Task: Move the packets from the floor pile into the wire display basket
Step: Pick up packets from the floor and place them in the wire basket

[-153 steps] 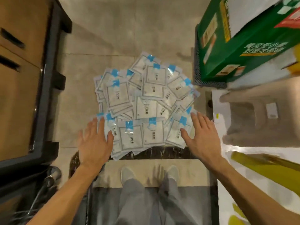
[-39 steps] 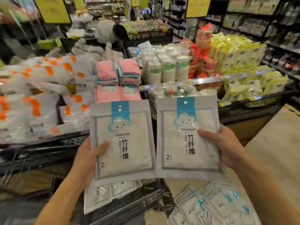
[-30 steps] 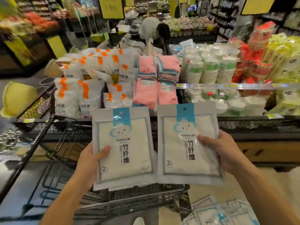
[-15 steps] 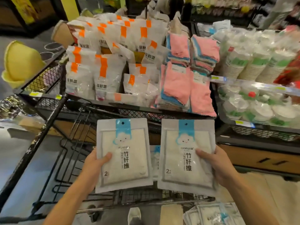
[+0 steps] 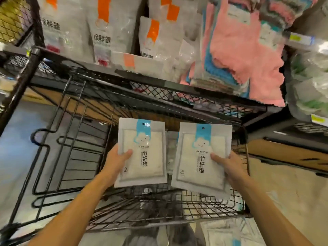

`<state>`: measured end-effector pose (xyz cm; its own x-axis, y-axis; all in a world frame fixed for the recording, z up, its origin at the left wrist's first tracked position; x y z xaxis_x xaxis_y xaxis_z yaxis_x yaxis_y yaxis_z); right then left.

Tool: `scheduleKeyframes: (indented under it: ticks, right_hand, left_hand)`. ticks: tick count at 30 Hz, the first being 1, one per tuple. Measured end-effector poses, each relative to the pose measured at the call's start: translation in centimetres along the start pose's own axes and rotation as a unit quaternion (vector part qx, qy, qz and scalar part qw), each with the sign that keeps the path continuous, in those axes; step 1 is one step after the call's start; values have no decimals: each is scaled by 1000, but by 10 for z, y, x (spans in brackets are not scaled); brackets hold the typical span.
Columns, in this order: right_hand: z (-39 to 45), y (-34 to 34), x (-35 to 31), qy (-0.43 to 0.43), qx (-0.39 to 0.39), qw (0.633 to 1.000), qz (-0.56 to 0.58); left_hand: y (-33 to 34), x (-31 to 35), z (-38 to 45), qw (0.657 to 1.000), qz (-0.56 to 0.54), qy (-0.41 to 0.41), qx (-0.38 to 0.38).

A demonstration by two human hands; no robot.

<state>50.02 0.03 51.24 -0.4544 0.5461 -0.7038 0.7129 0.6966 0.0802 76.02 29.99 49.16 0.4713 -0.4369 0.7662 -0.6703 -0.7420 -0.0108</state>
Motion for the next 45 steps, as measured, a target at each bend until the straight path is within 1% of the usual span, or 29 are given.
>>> scheduleKeyframes:
  ticks: [3, 10, 14, 18, 21, 23, 24, 26, 29, 30, 32, 34, 37, 40, 43, 45]
  right_hand:
    - [42, -1, 20, 29, -20, 999, -31]
    - [127, -10, 68, 64, 8, 995, -72]
    - [165, -6, 97, 68, -6, 995, -77]
    - [196, -3, 123, 52, 13, 993, -110]
    - [212, -2, 138, 44, 39, 989, -136]
    - [217, 1, 140, 26, 71, 980, -186]
    - [218, 1, 139, 24, 94, 969, -227]
    - [218, 3, 139, 9, 137, 952, -274]
    - [219, 4, 144, -22, 174, 940, -292]
    - [219, 4, 146, -23, 188, 930, -316]
    - [219, 8, 148, -18, 191, 891, -411]
    - [218, 17, 148, -11, 187, 844, -502]
    - [212, 23, 143, 12, 198, 800, -567]
    - [210, 27, 135, 27, 154, 773, -615]
    - [195, 31, 112, 5, 120, 761, -638]
    - [182, 34, 91, -20, 105, 753, -649]
  left_hand:
    - [3, -28, 32, 1000, -11, -24, 9]
    - [11, -90, 110, 997, 7, -61, 36]
    - [8, -125, 147, 995, 12, -83, 45]
    - [4, -155, 168, 992, 18, -93, 80]
    - [6, -165, 182, 993, 35, -80, 74]
    - [12, -160, 191, 992, 84, -67, 72]
    - [15, -155, 195, 985, 138, -66, 82]
    - [17, -150, 199, 958, 258, -60, 109]
    - [27, -158, 204, 909, 405, -57, 77]
    - [29, -164, 207, 890, 446, -59, 68]
    - [33, -172, 210, 849, 520, -70, 54]
    - [39, -171, 210, 825, 556, -88, 41]
    - [44, -165, 207, 809, 579, -97, 34]
    - [46, -153, 199, 785, 613, -87, 35]
    - [45, -127, 184, 792, 607, -56, 43]
    - [44, -103, 172, 781, 622, -16, 50]
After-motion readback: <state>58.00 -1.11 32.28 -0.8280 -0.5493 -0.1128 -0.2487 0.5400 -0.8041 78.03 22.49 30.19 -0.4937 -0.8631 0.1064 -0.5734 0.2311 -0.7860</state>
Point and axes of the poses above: each hand's wrist, its own z-axis towards the middle knuckle, its own y-axis out of the palm, x = y × z, the point moved 7 cm from there along z, towards the middle knuckle, and after that the axes turned 12 degrees about -x, right-handed, at the moved point
